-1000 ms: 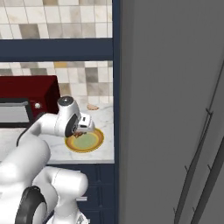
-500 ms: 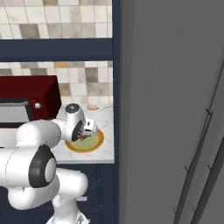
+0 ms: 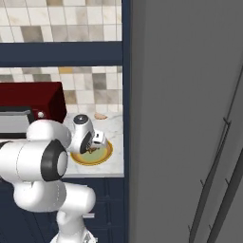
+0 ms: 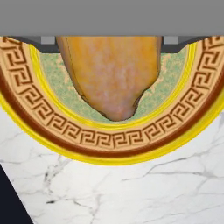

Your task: Pick the chicken drumstick from the microwave and place it on plate located on the counter.

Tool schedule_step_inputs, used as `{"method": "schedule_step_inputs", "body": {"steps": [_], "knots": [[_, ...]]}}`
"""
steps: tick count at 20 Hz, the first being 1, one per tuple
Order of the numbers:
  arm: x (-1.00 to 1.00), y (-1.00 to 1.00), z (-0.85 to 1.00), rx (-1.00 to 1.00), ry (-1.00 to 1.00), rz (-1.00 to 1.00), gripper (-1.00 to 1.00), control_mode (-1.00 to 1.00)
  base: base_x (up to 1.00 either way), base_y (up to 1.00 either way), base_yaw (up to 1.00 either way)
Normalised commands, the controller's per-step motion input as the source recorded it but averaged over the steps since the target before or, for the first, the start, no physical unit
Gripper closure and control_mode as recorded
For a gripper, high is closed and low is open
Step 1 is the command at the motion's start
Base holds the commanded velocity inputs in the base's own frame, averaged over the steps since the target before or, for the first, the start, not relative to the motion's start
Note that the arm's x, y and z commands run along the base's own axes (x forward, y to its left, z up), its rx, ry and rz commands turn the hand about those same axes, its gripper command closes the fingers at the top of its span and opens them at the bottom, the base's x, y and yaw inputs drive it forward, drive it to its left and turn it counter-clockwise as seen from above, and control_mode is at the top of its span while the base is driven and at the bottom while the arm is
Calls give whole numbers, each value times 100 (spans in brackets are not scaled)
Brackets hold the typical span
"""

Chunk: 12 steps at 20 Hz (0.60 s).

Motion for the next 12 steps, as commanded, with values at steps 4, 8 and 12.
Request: {"method": "schedule_step_inputs", "body": {"steps": [4, 8, 12], "knots": [[12, 2, -23, 0, 0, 0, 100, -100, 0, 0, 0], [0, 0, -2, 0, 0, 0, 100, -100, 0, 0, 0], [0, 0, 0, 0, 0, 0, 100, -100, 0, 0, 0]]}}
